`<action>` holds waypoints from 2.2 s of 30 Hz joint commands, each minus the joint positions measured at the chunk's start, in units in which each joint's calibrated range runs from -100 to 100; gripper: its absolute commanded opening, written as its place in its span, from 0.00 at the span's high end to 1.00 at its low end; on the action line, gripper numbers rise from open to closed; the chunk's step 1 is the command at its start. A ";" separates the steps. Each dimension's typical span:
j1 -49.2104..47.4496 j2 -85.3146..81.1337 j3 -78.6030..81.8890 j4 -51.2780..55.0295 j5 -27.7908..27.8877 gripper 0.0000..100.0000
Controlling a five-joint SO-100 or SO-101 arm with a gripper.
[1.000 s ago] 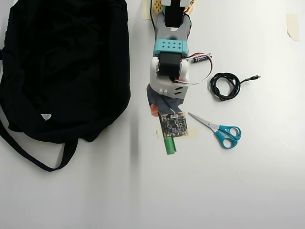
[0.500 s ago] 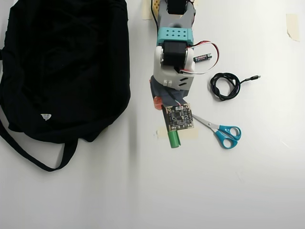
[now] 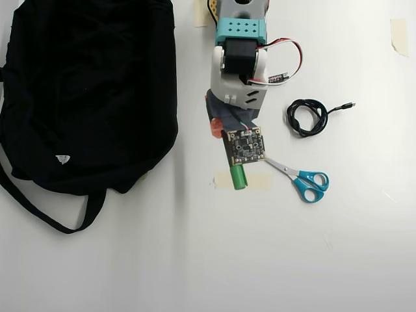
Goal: Put the green marker into the black bag
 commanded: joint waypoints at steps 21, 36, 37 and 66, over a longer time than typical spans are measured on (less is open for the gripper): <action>-0.56 -21.79 23.64 -7.86 0.02 0.98; -1.16 -29.26 33.16 -10.96 -2.65 0.98; -1.16 -29.84 33.79 -11.14 -2.65 0.98; 9.54 -31.50 36.67 -13.03 -2.86 0.98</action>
